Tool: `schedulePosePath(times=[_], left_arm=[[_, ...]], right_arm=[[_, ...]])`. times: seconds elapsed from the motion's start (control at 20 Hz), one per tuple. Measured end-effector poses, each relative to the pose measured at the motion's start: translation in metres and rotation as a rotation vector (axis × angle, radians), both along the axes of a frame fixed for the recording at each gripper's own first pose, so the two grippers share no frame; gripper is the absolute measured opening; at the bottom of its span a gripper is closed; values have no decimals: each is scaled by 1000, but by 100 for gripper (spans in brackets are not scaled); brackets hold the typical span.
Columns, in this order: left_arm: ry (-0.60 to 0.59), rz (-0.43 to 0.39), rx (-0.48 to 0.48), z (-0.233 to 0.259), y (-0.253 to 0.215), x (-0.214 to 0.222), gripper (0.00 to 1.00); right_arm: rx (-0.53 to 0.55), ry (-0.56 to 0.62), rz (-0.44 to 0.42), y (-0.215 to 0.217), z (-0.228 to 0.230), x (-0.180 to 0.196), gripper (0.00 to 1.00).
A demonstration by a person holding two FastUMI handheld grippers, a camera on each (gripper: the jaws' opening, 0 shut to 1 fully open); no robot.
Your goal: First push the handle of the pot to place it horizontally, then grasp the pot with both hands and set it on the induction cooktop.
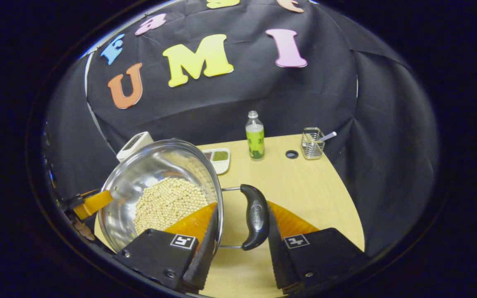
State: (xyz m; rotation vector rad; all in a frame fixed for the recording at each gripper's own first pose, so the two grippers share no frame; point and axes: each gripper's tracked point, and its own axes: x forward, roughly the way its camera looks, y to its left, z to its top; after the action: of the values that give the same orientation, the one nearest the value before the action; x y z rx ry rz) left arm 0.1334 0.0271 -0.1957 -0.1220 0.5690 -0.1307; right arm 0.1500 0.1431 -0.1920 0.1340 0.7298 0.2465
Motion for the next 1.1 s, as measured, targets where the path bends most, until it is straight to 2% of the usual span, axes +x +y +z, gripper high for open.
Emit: schedulePosePath(times=[0.25,0.4,0.45,0.9,1.1], left_arm=[[-27,74,12,20,52,-1,54],[-20,119,6,13,81,-2,54],[-14,131,7,11,91,-1,54],[14,245,77,-12,166,6,54],[29,258,70,-26,181,15,54]], right_arm=[[6,-26,63,54,19,6,63],[16,-17,96,86,17,12,64],[15,-17,107,96,15,13,61],[39,2,182,182,-23,26,63],[52,-9,168,205,-41,36,63]])
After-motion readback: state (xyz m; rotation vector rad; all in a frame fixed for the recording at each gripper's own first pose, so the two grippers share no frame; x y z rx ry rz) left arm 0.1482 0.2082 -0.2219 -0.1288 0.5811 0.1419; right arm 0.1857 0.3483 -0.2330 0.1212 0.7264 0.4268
